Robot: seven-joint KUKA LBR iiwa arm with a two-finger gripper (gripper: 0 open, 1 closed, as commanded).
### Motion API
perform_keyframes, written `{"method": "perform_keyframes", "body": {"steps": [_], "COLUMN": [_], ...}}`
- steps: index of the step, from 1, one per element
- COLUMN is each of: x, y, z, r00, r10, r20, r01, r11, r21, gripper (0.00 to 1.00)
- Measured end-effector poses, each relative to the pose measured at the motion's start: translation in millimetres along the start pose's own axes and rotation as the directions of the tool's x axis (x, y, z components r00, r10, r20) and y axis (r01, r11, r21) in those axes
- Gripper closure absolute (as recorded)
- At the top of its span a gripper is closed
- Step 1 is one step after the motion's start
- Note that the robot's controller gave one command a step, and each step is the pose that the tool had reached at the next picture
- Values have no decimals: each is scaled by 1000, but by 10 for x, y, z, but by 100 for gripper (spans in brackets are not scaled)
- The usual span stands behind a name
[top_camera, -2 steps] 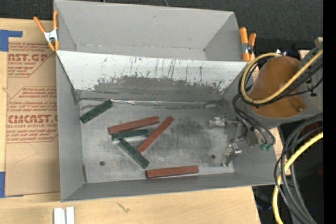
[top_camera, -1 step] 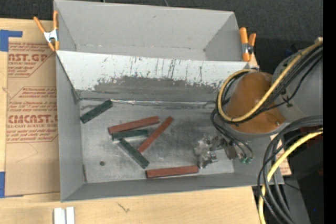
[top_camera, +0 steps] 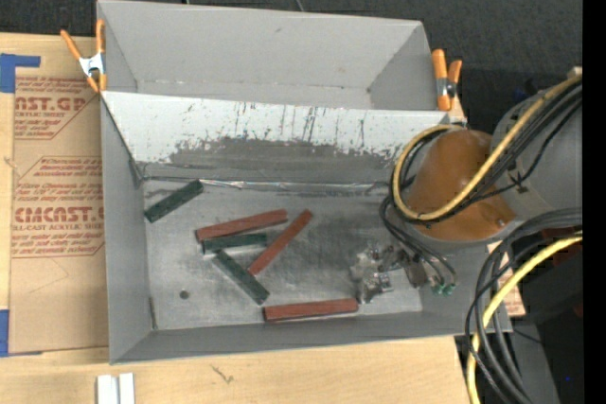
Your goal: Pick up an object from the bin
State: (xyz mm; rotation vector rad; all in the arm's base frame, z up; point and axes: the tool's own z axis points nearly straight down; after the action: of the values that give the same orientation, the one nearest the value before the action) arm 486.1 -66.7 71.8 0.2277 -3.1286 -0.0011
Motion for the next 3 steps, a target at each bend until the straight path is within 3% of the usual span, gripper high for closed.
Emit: {"method": "perform_keyframes", "body": {"steps": [1, 2, 3], "x": [0, -97, -109], "y": [0, -241, -256], "z": [0, -2143, -2243], "r00": [1000, 1000, 1000], "r10": [0, 19, 20], "r20": [0, 3, 8], "r01": [0, -19, -20], "r11": [1000, 1000, 1000], "r21": [0, 0, 2], "gripper": [100, 100, 100]}}
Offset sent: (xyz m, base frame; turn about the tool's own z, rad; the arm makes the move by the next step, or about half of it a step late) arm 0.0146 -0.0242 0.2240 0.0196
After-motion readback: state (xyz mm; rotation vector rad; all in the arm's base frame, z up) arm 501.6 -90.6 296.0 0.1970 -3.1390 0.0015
